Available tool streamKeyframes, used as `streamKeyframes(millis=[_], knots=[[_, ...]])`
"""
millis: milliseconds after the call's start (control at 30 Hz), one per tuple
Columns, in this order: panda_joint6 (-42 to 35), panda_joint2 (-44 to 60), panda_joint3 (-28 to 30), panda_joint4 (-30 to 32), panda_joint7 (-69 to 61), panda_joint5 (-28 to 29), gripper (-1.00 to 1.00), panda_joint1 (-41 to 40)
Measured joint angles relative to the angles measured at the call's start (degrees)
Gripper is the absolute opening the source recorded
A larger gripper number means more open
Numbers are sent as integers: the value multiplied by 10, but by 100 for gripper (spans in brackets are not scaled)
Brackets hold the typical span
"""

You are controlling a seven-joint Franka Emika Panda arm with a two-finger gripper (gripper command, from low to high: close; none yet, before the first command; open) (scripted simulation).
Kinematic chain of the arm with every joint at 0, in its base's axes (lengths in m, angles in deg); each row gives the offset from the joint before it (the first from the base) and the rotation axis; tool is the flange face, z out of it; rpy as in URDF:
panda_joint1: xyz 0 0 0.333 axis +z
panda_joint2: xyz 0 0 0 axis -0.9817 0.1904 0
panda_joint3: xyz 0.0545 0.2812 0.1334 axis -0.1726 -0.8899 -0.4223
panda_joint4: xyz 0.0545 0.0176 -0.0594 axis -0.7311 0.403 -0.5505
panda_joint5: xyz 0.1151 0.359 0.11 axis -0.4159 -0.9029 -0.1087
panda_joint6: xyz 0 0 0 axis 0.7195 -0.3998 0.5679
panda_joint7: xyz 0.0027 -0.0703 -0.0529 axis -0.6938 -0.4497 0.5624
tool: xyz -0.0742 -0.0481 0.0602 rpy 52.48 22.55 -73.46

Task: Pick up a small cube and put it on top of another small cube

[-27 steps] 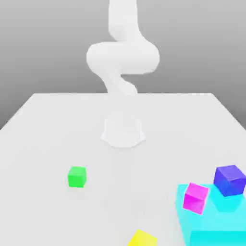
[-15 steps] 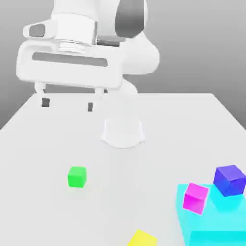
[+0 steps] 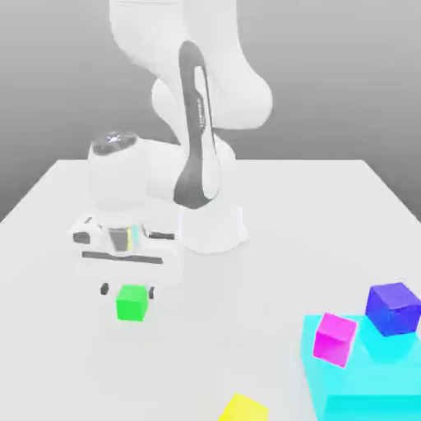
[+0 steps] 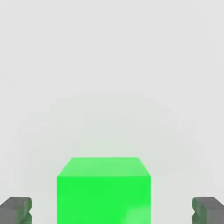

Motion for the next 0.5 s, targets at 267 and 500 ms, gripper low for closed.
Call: streamKeyframes(millis=[267, 500], knots=[[13, 16, -14, -2, 4, 6, -100, -16], [-81, -97, 52, 16, 37, 50, -100, 38]])
